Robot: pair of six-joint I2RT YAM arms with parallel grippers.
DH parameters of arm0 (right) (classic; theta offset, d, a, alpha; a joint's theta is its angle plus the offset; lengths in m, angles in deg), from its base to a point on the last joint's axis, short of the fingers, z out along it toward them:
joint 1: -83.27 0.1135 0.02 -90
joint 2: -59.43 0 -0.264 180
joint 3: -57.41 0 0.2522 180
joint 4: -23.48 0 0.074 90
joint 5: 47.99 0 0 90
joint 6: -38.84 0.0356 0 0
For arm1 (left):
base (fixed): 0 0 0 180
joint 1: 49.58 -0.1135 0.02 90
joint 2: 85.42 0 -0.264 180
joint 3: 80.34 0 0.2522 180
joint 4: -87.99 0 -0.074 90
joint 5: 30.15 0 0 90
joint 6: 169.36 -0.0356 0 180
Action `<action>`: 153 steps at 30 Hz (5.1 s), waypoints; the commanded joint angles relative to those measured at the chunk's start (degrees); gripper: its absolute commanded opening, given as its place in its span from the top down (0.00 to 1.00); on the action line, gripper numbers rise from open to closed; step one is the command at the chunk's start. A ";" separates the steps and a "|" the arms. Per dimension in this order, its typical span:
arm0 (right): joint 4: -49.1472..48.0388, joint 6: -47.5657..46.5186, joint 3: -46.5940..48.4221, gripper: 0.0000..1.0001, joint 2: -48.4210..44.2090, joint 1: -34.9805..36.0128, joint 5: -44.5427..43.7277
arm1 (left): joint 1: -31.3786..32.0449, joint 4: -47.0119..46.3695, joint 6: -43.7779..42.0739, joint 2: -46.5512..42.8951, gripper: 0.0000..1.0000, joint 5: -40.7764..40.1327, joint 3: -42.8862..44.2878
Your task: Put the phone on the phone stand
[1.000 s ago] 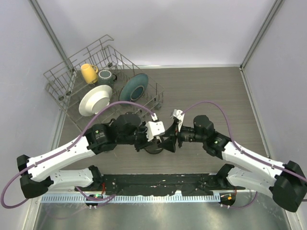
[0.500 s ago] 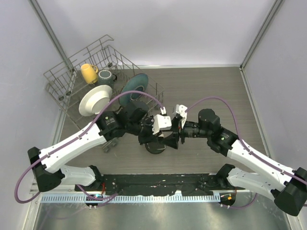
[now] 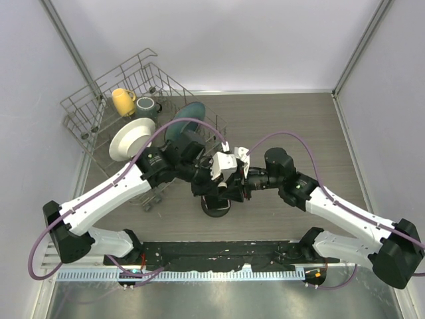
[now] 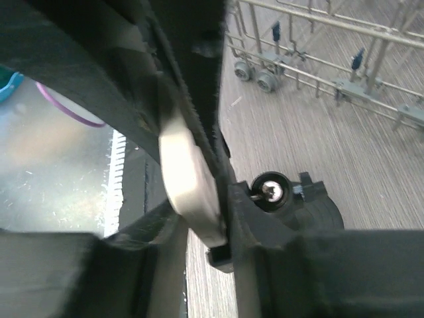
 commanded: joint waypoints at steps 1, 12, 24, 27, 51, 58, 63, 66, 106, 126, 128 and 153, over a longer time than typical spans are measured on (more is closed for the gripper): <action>-5.76 1.24 0.53 0.74 1.35 -0.09 2.50 | 0.01 -2.89 2.73 0.64 1.00 6.39 5.22; -22.20 12.41 -10.27 0.99 -5.32 -0.27 -9.89 | -4.65 -22.92 23.38 -14.54 0.22 -8.97 -6.54; -23.97 15.84 -12.39 0.99 -9.45 -2.38 -7.97 | -4.74 -41.47 36.23 -31.34 0.17 -3.55 -36.59; -22.13 14.79 -11.34 0.99 -9.89 -2.81 -7.17 | -4.65 -40.69 36.05 -29.95 0.17 -2.57 -37.57; -25.20 18.74 -11.51 0.99 -10.42 -7.82 -0.14 | -4.21 -50.35 40.27 -23.26 0.34 -3.62 -45.04; -25.37 18.82 -11.68 0.99 -10.33 -8.09 0.57 | -3.95 -60.54 42.12 -22.39 0.43 -0.29 -47.68; -25.99 19.26 -11.25 0.99 -9.98 -8.09 1.44 | -4.04 -60.81 40.10 -18.96 0.37 0.15 -46.10; -26.16 19.44 -11.25 0.99 -9.81 -8.18 1.71 | -3.95 -59.77 39.74 -17.37 0.36 -0.55 -45.14; -23.88 16.28 -13.18 0.99 -11.39 -8.26 -1.72 | -3.95 -51.50 42.99 -17.18 1.00 -11.88 -41.53; -17.99 13.55 -12.39 0.99 -17.63 -8.26 -20.96 | -3.86 -30.06 39.66 -36.70 0.40 -18.04 -35.56; -17.47 13.29 -12.39 0.99 -18.33 -8.26 -22.89 | -3.95 -29.18 39.31 -37.15 0.40 -19.18 -34.77; -25.18 5.65 6.68 0.99 9.42 -27.76 -13.96 | -3.95 -26.54 38.69 -40.13 0.38 -16.20 -32.57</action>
